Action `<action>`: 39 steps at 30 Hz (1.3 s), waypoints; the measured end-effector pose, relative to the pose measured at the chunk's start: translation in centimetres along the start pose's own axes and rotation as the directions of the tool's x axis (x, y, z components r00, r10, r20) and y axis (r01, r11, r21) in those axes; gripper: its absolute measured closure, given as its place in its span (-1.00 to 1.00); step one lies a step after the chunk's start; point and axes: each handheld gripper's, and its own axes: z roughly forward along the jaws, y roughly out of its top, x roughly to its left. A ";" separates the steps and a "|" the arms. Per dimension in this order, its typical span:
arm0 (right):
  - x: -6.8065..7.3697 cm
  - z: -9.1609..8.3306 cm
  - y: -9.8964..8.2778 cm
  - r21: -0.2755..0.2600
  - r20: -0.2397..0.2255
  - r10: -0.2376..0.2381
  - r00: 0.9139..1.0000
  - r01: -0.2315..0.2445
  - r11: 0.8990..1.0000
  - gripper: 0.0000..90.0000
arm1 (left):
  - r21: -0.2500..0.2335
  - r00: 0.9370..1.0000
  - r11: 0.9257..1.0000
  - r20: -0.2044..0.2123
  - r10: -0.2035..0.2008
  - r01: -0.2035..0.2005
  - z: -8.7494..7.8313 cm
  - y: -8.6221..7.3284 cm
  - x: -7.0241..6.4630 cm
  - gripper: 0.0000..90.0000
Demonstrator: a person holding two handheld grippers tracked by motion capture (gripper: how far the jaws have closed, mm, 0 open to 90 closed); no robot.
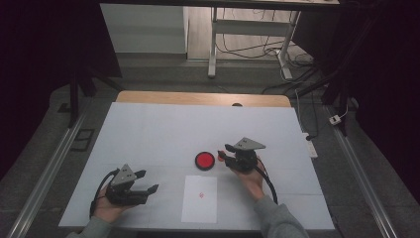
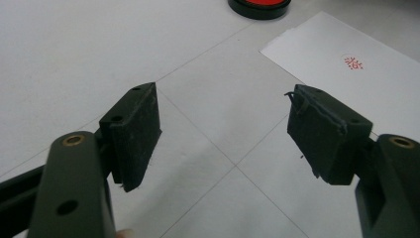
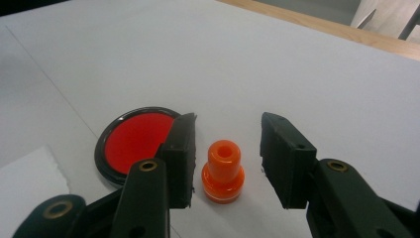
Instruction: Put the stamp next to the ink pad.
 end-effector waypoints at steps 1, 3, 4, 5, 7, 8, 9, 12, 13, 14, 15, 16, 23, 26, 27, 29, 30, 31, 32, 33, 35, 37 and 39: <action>0.0 -0.2 0.1 -0.004 -0.002 0.001 1.000 -0.001 1.000 0.27 | -0.001 1.000 1.000 0.001 0.000 0.000 0.0 0.0 0.0 -0.36; -0.1 -0.5 0.2 -0.013 -0.013 0.008 1.000 -0.008 1.000 0.26 | -0.001 1.000 1.000 0.003 -0.001 0.001 0.0 0.1 0.0 -0.36; -0.1 -0.8 0.2 -0.008 -0.016 0.007 1.000 -0.007 1.000 0.25 | -0.002 1.000 1.000 0.003 -0.001 0.001 0.0 0.1 0.0 -0.36; -0.1 -1.0 0.3 -0.008 -0.020 0.009 1.000 -0.009 1.000 0.24 | -0.003 1.000 1.000 0.003 -0.002 0.002 0.1 0.1 0.0 -0.36; 0.0 -1.4 0.4 -0.009 -0.039 0.010 0.999 -0.010 1.000 0.21 | -0.001 1.000 1.000 0.003 -0.003 0.003 0.1 0.1 0.0 -0.36; 0.0 -1.6 0.4 -0.011 -0.047 0.007 0.999 -0.007 1.000 0.18 | 0.000 1.000 1.000 0.005 -0.005 0.005 0.1 0.1 0.0 -0.36; 0.0 -1.8 0.4 -0.010 -0.052 0.004 0.999 -0.004 1.000 0.17 | -0.001 1.000 1.000 0.004 -0.005 0.005 0.1 0.1 0.0 -0.36; 0.1 -2.7 0.4 -0.007 -0.068 -0.001 0.998 0.001 1.000 0.13 | -0.001 1.000 1.000 0.004 -0.009 0.009 0.1 0.1 0.1 -0.36; 0.2 -3.1 0.4 -0.001 -0.071 -0.002 0.997 0.002 1.000 0.12 | 0.000 1.000 1.000 0.007 -0.010 0.010 0.0 0.1 0.2 -0.36; 0.2 -3.5 0.3 -0.001 -0.074 -0.003 0.997 0.003 1.000 0.12 | -0.001 1.000 1.000 0.005 -0.012 0.012 0.0 0.1 0.2 -0.36; 0.3 -3.9 0.2 0.001 -0.075 -0.008 0.997 0.008 1.000 0.11 | -0.001 1.000 1.000 0.004 -0.012 0.012 0.0 0.1 0.2 -0.36; 0.3 -4.3 0.1 -0.003 -0.076 -0.010 0.997 0.009 1.000 0.10 | -0.001 1.000 1.000 0.004 -0.013 0.013 0.0 0.1 0.2 -0.36; 0.2 -6.9 -0.9 0.007 -0.067 -0.043 0.997 0.043 0.999 0.07 | -0.001 1.000 1.000 0.005 -0.014 0.014 0.0 0.0 0.2 -0.36; -0.1 -8.1 -1.5 0.007 -0.061 -0.036 0.998 0.037 0.999 0.07 | 0.002 1.000 1.000 0.005 -0.015 0.015 0.0 0.0 0.2 -0.36; -0.2 -8.5 -1.7 0.009 -0.060 -0.035 0.998 0.036 0.999 0.07 | 0.002 1.000 1.000 0.006 -0.015 0.015 0.0 0.0 0.2 -0.36; -0.5 -9.3 -2.1 0.007 -0.052 -0.032 0.998 0.033 0.999 0.07 | 0.003 1.000 1.000 0.006 -0.015 0.015 0.0 0.0 0.2 -0.36; -0.6 -9.6 -2.3 0.004 -0.051 -0.025 0.998 0.025 1.000 0.07 | 0.002 1.000 1.000 0.005 -0.015 0.015 0.0 0.0 0.2 -0.36; -0.7 -10.0 -2.5 0.003 -0.047 -0.023 0.999 0.023 1.000 0.07 | 0.005 1.000 1.000 0.006 -0.011 0.011 0.0 0.0 0.2 -0.36; -0.8 -10.3 -2.7 -0.003 -0.045 -0.016 0.999 0.016 1.000 0.07 | 0.005 1.000 1.000 0.005 -0.012 0.012 0.0 -0.1 0.1 -0.36; -0.9 -10.6 -2.9 0.003 -0.045 -0.014 0.999 0.014 1.000 0.06 | 0.006 1.000 1.000 0.004 -0.012 0.012 -0.1 -0.1 0.1 -0.36; -1.2 -11.3 -3.3 0.000 -0.045 -0.016 0.999 0.016 1.000 0.06 | 0.006 1.000 1.000 0.004 -0.012 0.012 -0.2 -0.2 0.1 -0.36; -1.4 -12.0 -3.7 0.000 -0.041 -0.017 0.999 0.017 1.000 0.06 | 0.005 1.000 1.000 0.003 -0.016 0.016 -0.2 -0.3 0.0 -0.36; -1.7 -12.8 -4.3 0.007 -0.029 -0.016 0.999 0.016 1.000 0.06 | 0.006 1.000 1.000 0.005 -0.016 0.016 -0.3 -0.4 -0.1 -0.36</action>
